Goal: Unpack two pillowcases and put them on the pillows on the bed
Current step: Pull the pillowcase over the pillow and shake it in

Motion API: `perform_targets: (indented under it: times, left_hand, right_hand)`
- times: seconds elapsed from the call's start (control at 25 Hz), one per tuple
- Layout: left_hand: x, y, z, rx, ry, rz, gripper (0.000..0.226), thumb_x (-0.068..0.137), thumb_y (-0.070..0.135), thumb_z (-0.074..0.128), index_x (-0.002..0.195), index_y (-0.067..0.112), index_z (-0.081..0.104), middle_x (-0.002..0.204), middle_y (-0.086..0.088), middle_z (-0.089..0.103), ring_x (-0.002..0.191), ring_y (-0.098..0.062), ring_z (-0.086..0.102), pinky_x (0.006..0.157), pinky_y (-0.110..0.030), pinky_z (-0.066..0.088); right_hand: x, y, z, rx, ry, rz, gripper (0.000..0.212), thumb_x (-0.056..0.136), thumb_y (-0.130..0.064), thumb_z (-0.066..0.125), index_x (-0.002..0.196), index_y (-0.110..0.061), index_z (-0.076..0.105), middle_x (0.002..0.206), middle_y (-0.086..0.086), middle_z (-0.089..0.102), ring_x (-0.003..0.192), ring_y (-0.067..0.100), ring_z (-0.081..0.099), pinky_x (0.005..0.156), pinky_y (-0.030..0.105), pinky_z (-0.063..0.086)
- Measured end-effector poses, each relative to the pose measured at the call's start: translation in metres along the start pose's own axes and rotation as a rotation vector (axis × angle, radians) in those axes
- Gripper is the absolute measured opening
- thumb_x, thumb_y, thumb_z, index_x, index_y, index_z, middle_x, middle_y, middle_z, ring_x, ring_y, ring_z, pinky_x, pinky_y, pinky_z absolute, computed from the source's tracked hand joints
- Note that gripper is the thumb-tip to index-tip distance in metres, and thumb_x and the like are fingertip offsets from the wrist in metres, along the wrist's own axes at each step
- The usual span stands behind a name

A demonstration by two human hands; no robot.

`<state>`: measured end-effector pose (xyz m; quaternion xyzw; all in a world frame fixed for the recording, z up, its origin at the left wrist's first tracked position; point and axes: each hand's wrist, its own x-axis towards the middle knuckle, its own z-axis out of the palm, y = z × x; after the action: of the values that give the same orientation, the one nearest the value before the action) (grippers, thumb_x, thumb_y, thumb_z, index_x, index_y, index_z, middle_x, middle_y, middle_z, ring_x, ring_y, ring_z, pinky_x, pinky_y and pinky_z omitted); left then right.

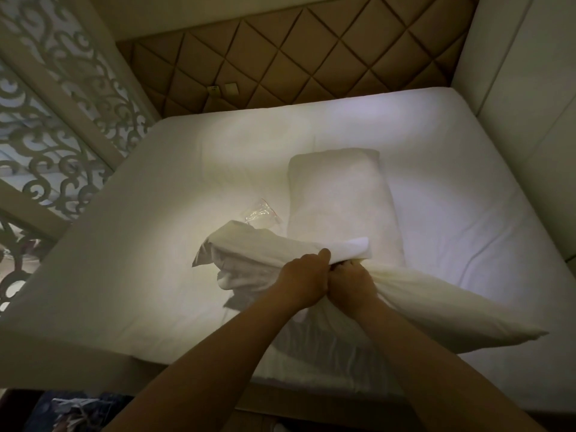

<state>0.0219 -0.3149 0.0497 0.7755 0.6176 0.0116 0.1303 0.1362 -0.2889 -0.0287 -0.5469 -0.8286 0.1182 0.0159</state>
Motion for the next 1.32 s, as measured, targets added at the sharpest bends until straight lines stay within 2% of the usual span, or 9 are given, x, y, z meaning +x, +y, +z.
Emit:
perform_targets:
  times: [0.32, 0.52, 0.64, 0.72, 0.8, 0.96, 1.08, 1.24, 1.32]
  left_hand:
    - [0.002, -0.035, 0.026, -0.216, -0.118, -0.184, 0.021, 0.101, 0.026, 0.043, 0.112, 0.008, 0.044, 0.109, -0.018, 0.063, 0.096, -0.035, 0.062, 0.077, -0.040, 0.049]
    - [0.008, -0.029, 0.036, -0.115, -0.168, -0.133, 0.026, 0.098, 0.030, 0.047, 0.114, 0.010, 0.047, 0.114, -0.016, 0.059, 0.101, -0.032, 0.059, 0.083, -0.039, 0.049]
    - [0.009, -0.034, 0.038, 0.266, -0.197, 0.000, 0.069, 0.082, 0.052, 0.061, 0.135, 0.016, 0.035, 0.136, -0.016, 0.040, 0.122, -0.035, 0.042, 0.100, -0.046, 0.037]
    - [0.010, -0.042, 0.044, 0.417, -0.252, 0.026, 0.107, 0.072, 0.061, 0.067, 0.151, 0.023, 0.006, 0.156, -0.016, 0.011, 0.143, -0.040, 0.015, 0.113, -0.060, 0.015]
    - [0.015, -0.049, 0.051, 0.452, -0.273, -0.002, 0.119, 0.071, 0.065, 0.068, 0.153, 0.026, -0.009, 0.160, -0.015, 0.004, 0.147, -0.040, 0.007, 0.114, -0.064, 0.006]
    - [0.023, -0.052, 0.060, 0.495, -0.159, 0.046, 0.088, 0.079, 0.055, 0.067, 0.148, 0.019, 0.028, 0.144, -0.011, 0.043, 0.133, -0.033, 0.038, 0.114, -0.050, 0.024]
    - [0.030, -0.050, 0.050, 0.439, -0.090, 0.127, 0.052, 0.087, 0.049, 0.063, 0.125, 0.014, 0.057, 0.125, -0.006, 0.059, 0.118, -0.024, 0.053, 0.107, -0.037, 0.033]
    - [0.043, -0.041, 0.009, 0.320, -0.064, 0.090, 0.041, 0.092, 0.049, 0.058, 0.108, 0.011, 0.061, 0.107, -0.007, 0.067, 0.096, -0.025, 0.063, 0.077, -0.030, 0.042]
    - [0.049, -0.036, -0.013, 0.199, -0.043, 0.052, 0.041, 0.091, 0.050, 0.058, 0.104, 0.011, 0.060, 0.104, -0.007, 0.067, 0.093, -0.026, 0.063, 0.070, -0.029, 0.038]
  right_hand:
    - [-0.005, -0.002, 0.011, 0.009, 0.036, -0.063, 0.038, 0.087, -0.047, 0.055, 0.113, -0.019, 0.059, 0.109, 0.003, 0.062, 0.101, 0.028, 0.057, 0.088, 0.048, 0.044]
    - [-0.013, 0.014, 0.007, -0.009, -0.023, -0.004, 0.049, 0.084, -0.054, 0.055, 0.118, -0.019, 0.057, 0.113, 0.006, 0.060, 0.106, 0.030, 0.055, 0.089, 0.047, 0.043]
    - [-0.012, 0.018, 0.001, 0.017, -0.054, 0.001, 0.037, 0.093, -0.041, 0.052, 0.120, -0.016, 0.057, 0.117, 0.010, 0.060, 0.108, 0.032, 0.055, 0.090, 0.046, 0.044]
    - [-0.009, 0.017, -0.003, 0.033, -0.056, -0.003, 0.033, 0.095, -0.034, 0.051, 0.122, -0.015, 0.057, 0.118, 0.011, 0.059, 0.109, 0.033, 0.054, 0.090, 0.048, 0.043]
    - [-0.009, 0.018, -0.003, -0.043, -0.020, -0.050, 0.032, 0.097, -0.026, 0.051, 0.126, -0.014, 0.057, 0.119, 0.012, 0.061, 0.105, 0.033, 0.058, 0.086, 0.045, 0.046]
    - [-0.014, 0.025, 0.006, -0.230, 0.069, -0.163, 0.034, 0.093, -0.023, 0.060, 0.127, -0.018, 0.059, 0.113, 0.010, 0.068, 0.088, 0.030, 0.067, 0.075, 0.038, 0.054]
    - [-0.011, 0.029, 0.002, -0.224, 0.102, -0.183, 0.042, 0.082, -0.023, 0.072, 0.122, -0.016, 0.064, 0.099, 0.008, 0.073, 0.078, 0.030, 0.069, 0.066, 0.036, 0.056]
    - [0.002, 0.032, -0.028, -0.224, 0.324, -0.142, 0.020, 0.072, -0.026, 0.079, 0.086, -0.016, 0.071, 0.074, 0.006, 0.068, 0.063, 0.026, 0.063, 0.060, 0.032, 0.048]
    - [0.007, 0.030, -0.051, -0.186, 0.507, -0.086, 0.015, 0.075, -0.023, 0.074, 0.082, -0.012, 0.066, 0.072, 0.009, 0.063, 0.063, 0.027, 0.058, 0.061, 0.034, 0.044]
